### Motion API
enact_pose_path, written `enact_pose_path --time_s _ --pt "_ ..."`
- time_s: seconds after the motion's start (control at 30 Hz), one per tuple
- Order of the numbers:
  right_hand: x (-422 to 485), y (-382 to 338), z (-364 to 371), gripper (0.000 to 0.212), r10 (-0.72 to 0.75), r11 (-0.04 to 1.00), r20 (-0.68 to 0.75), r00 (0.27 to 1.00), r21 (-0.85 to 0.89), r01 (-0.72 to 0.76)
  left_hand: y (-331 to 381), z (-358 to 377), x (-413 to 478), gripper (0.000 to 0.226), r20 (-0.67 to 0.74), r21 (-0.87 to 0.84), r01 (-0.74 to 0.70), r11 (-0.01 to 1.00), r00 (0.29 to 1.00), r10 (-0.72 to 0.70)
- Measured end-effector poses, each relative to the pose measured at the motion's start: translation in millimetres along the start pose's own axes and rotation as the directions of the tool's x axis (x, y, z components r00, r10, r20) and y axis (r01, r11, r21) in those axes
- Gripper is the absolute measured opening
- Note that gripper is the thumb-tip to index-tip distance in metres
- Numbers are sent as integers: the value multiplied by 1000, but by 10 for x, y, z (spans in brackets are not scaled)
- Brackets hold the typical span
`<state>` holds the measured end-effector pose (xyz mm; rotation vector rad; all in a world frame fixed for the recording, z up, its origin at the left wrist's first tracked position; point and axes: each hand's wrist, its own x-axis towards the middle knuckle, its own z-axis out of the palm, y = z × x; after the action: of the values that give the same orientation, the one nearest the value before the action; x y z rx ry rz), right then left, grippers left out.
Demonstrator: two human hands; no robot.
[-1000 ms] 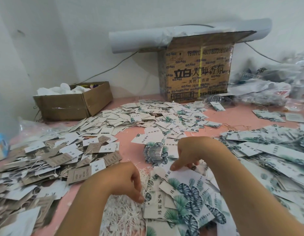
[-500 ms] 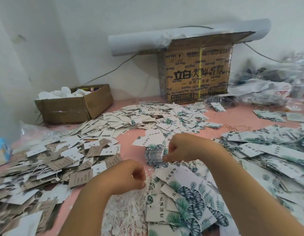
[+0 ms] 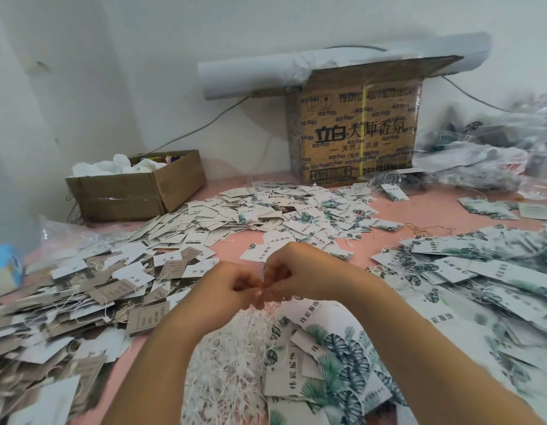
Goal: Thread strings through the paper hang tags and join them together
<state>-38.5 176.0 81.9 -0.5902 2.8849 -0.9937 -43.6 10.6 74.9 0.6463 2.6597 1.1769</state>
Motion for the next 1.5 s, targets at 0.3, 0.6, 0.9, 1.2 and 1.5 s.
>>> enact_pose_path --time_s 0.3,0.6,0.9,1.2,1.5 --pt "-44 14 -85 20 -58 995 -84 995 75 64 -18 -31 -28 15 74 67 0 998 997 -4" --pt "-73 32 -224 16 181 601 -351 919 779 180 3 -3 -40 29 59 18 8 1000 998 -9" --pt "-121 120 -369 24 468 188 -394 791 919 346 -20 19 -32 28 90 47 12 999 996 -16" --pt "-105 118 -249 6 120 956 -266 956 291 -39 19 33 -20 26 13 -58 -39 998 999 40" --pt "-12 81 -41 6 8 977 -74 997 215 8 43 74 19 19 -86 -52 -55 997 995 50"
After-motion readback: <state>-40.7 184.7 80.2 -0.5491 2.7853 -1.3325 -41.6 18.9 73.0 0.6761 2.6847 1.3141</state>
